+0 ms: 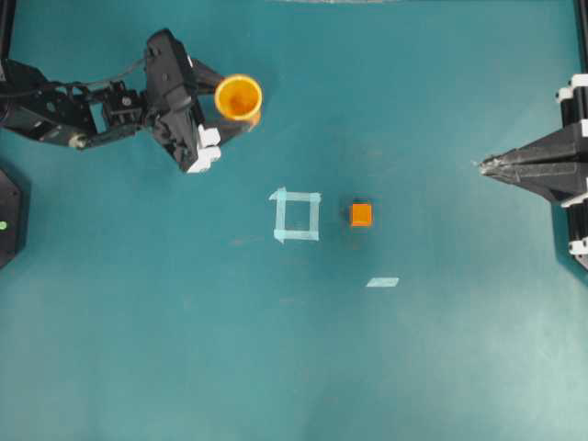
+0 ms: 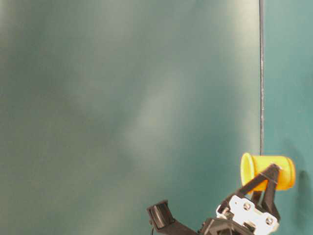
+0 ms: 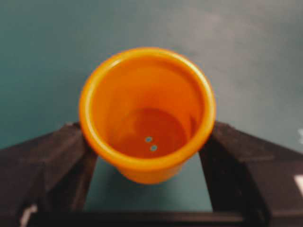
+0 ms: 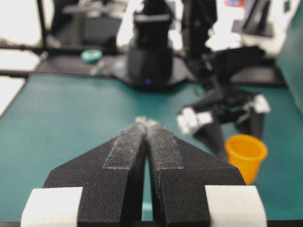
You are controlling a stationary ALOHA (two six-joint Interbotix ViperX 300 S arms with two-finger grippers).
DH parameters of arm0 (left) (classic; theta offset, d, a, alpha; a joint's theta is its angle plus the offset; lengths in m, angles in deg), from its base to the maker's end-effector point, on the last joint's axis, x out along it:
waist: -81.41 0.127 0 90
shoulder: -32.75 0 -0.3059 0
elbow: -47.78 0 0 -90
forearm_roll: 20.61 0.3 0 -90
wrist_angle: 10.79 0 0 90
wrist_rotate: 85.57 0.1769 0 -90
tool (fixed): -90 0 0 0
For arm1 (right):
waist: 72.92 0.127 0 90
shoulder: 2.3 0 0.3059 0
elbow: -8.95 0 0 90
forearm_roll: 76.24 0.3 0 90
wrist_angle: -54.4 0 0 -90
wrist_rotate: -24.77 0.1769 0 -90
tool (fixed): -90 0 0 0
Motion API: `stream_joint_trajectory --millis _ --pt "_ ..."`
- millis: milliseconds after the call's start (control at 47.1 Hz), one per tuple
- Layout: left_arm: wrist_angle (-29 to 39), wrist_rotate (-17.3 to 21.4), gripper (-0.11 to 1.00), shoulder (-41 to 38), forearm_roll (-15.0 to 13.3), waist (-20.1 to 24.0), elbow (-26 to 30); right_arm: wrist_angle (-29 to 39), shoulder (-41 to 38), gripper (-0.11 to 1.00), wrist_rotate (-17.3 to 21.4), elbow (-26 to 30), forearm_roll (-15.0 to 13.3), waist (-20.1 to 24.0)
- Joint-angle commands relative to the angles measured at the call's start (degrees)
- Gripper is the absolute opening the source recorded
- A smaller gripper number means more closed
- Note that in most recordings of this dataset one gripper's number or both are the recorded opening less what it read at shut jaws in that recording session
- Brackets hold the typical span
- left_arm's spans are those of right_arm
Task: Move the cup backward with left arm.
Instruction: 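Lift and carry the orange cup backward toward the table's far edge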
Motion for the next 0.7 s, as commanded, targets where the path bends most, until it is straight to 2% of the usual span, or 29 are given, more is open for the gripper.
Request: stream_joint_trajectory --millis 0,361,680 --pt "0.3 0.1 0.65 0.4 0.3 1.7 1.8 -0.3 -0.2 0.0 0.0 1.9 -0.1 0.1" --pt "5.1 0.1 0.65 -1.0 0.3 8.0 6.0 -0.3 -0.1 0.0 0.0 2.0 -0.1 0.1" --pt "6.2 0.1 0.65 -2.1 0.4 11.7 8.9 -0.3 -0.1 0.0 -0.1 2.1 -0.1 0.1"
